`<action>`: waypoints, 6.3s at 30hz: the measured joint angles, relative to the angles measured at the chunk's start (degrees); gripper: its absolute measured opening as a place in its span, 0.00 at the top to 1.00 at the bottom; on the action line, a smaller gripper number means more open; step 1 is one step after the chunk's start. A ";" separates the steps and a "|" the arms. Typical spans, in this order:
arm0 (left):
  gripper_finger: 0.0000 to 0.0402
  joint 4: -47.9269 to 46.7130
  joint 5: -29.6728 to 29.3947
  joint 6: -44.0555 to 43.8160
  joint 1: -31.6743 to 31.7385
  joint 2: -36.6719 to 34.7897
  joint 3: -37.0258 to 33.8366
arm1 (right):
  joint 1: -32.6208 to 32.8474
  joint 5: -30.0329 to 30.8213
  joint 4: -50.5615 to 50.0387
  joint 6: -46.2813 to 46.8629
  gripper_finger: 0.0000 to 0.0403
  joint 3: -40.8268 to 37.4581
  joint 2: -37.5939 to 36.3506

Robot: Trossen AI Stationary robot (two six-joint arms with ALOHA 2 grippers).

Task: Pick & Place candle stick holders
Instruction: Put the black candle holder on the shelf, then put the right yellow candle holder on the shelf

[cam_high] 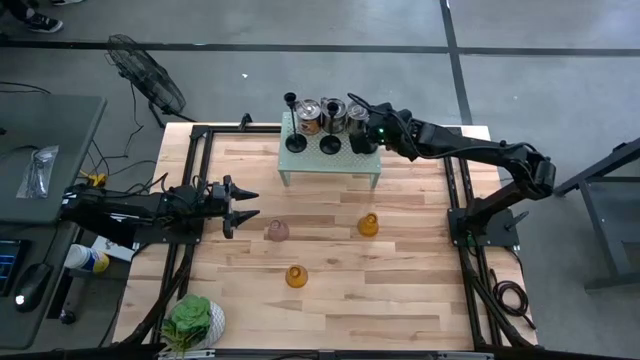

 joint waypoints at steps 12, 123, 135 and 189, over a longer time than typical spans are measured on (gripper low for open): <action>0.37 0.00 0.00 -0.01 0.00 0.01 0.00 | 0.04 0.07 0.33 0.20 0.99 0.00 0.04; 0.37 0.00 0.00 -0.02 0.02 0.00 0.00 | 45.66 9.00 63.26 6.16 0.06 -56.63 0.95; 0.37 0.00 0.00 -0.01 0.01 0.00 0.00 | 44.28 9.32 75.45 -1.97 0.09 -55.37 10.03; 0.37 0.00 0.00 0.00 0.00 0.00 0.00 | 42.69 13.22 77.02 -2.16 0.65 -55.17 10.43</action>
